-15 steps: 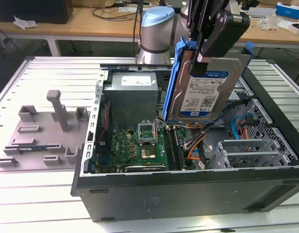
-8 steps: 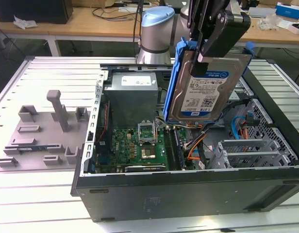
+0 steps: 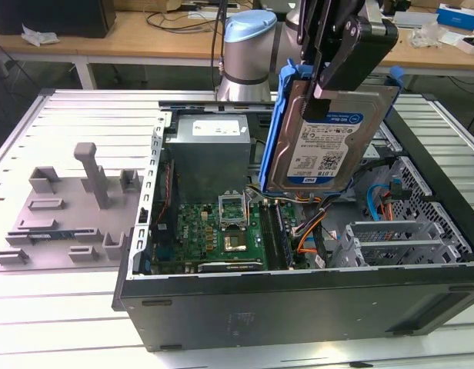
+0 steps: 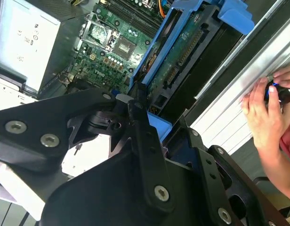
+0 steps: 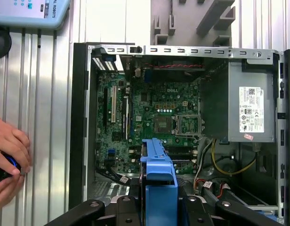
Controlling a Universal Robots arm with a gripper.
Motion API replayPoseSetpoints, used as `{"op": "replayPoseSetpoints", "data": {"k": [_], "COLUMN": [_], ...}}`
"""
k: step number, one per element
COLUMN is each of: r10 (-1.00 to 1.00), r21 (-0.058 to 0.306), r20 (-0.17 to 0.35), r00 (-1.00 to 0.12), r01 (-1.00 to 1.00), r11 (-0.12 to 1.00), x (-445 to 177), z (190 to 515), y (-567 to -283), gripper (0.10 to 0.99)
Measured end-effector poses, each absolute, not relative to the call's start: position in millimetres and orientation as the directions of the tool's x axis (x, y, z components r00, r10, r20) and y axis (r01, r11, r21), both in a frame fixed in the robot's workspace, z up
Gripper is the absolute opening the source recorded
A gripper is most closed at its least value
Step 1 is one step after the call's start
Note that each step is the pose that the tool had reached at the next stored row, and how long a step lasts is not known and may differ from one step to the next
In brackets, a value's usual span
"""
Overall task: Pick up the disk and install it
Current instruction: 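Insert the disk into the insertion slot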
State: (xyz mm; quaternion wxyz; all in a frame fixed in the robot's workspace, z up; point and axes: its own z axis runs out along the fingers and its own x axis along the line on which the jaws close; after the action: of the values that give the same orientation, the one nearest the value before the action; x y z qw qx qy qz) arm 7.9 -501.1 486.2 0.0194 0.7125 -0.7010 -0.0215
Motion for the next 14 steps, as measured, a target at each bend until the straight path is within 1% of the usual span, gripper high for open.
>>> {"op": "replayPoseSetpoints", "data": {"k": [10, 11, 12, 14], "r10": [-1.000, -1.000, -0.999, -0.999], "r21": [0.057, 0.055, 0.053, 0.035], "r20": [-0.004, -0.009, -0.033, -0.042], "r00": [0.016, 0.016, 0.016, 0.017], "r01": [-0.998, -0.998, -0.998, -0.999], "r11": [-0.016, -0.017, -0.018, -0.018], "x": [8.2, 8.0, 7.6, 6.4], "z": [486.2, 486.3, 486.3, 485.3], "y": [-501.1, -501.1, -501.4, -502.5], "gripper": [0.365, 0.365, 0.365, 0.365]}}
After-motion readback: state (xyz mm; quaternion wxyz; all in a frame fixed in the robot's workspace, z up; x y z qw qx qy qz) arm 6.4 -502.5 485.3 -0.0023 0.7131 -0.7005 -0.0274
